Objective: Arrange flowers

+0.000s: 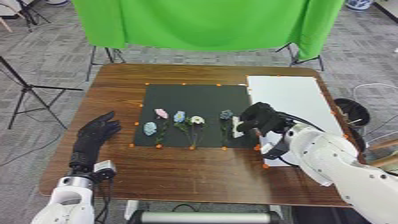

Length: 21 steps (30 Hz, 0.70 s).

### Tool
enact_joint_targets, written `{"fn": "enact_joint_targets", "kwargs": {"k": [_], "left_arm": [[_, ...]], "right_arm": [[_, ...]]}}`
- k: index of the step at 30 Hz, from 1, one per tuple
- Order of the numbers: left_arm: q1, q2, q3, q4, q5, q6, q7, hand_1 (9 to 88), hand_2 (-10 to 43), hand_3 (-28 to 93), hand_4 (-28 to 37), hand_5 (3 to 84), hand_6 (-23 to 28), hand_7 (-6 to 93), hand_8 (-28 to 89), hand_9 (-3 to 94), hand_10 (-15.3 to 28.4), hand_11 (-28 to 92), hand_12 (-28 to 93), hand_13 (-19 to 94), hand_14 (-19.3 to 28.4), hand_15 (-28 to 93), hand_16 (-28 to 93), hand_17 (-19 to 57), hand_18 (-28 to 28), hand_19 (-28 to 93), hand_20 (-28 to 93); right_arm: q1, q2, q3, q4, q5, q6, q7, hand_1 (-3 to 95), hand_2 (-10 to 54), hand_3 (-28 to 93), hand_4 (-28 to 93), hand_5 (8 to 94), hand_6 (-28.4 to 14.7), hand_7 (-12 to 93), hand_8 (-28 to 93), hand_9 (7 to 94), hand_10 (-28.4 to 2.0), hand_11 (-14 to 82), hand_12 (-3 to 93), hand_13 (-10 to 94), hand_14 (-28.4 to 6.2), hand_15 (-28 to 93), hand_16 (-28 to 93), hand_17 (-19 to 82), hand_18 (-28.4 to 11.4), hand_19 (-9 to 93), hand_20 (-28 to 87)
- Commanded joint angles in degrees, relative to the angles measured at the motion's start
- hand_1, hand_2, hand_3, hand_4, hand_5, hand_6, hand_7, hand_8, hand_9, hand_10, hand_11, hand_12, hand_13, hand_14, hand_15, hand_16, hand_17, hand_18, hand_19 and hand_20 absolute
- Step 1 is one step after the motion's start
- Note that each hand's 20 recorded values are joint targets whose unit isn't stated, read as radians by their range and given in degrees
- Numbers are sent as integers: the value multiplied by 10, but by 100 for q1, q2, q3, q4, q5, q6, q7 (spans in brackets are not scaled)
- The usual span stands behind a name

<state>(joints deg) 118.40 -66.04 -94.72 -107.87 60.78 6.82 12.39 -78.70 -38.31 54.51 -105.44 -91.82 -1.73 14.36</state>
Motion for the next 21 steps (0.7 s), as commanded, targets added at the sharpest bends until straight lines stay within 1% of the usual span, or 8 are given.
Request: {"fn": "enact_joint_targets", "kwargs": {"k": [1, 6, 7, 8, 10, 13, 14, 21], "left_arm": [[36, -7, 49, 72, -17, -64, -48, 250, -68, 713, -237, 442, 15, 156, -84, 471, 123, 194, 107, 372, 167, 258, 9, 38, 154, 152, 209], [15, -13, 36, 90, -5, -98, -42, 251, -68, 711, -237, 442, 16, 156, -84, 472, 123, 195, 107, 372, 168, 258, 9, 37, 154, 152, 209], [20, -16, 22, 67, -7, -91, -63, 251, -68, 711, -236, 442, 16, 156, -84, 471, 123, 196, 108, 373, 168, 258, 9, 38, 154, 152, 208], [22, -10, 45, 75, -19, -68, -41, 251, -68, 711, -236, 442, 16, 156, -84, 472, 123, 196, 108, 372, 168, 258, 9, 38, 154, 152, 208], [27, -17, 22, 77, -8, -94, -44, 252, -67, 710, -236, 442, 15, 156, -84, 472, 123, 195, 107, 372, 167, 259, 9, 38, 154, 151, 208], [31, -19, 16, 78, -18, -70, -53, 252, -67, 709, -236, 442, 16, 156, -84, 472, 123, 196, 107, 373, 167, 258, 9, 38, 154, 151, 208], [74, -17, 2, 48, -21, -69, -42, 252, -67, 709, -235, 442, 16, 156, -84, 472, 123, 196, 107, 373, 167, 259, 9, 38, 154, 151, 208], [73, -21, 4, 46, -11, -64, -36, 252, -67, 708, -235, 443, 16, 155, -84, 472, 123, 196, 107, 372, 168, 258, 9, 38, 154, 151, 208]], "right_arm": [[80, 90, -12, -32, -276, 109, -22, 359, -95, 706, -202, 576, 62, 188, -118, 626, -133, 136, 196, 836, -29, 696, 287, 581, -162, 932, 645], [148, 127, -71, -13, -627, 9, -41, 358, -95, 705, -201, 574, 61, 188, -117, 621, -133, 135, 196, 835, -28, 697, 286, 581, -162, 932, 644], [152, 131, -37, -23, -682, -48, -47, 359, -95, 705, -201, 574, 60, 188, -117, 620, -132, 134, 196, 835, -28, 697, 285, 581, -162, 932, 644], [154, 148, -20, -13, -679, -41, -71, 359, -95, 705, -201, 573, 60, 188, -117, 617, -132, 134, 196, 835, -28, 697, 285, 581, -162, 932, 644], [115, 181, 102, -72, -587, -96, -57, 359, -95, 706, -201, 572, 60, 188, -117, 615, -132, 133, 195, 835, -28, 697, 285, 580, -162, 932, 644], [120, 241, 220, -157, -581, -151, -78, 355, -95, 709, -201, 571, 61, 188, -117, 613, -131, 132, 195, 834, -28, 697, 285, 580, -162, 932, 643], [72, 281, 298, -237, -551, -219, -50, 354, -95, 709, -201, 570, 61, 187, -117, 613, -131, 132, 195, 834, -28, 698, 284, 580, -162, 932, 643], [-39, 444, 584, -464, -677, -372, -191, 347, -95, 714, -203, 562, 66, 184, -117, 604, -131, 125, 195, 830, -30, 699, 285, 578, -161, 932, 644]]}}
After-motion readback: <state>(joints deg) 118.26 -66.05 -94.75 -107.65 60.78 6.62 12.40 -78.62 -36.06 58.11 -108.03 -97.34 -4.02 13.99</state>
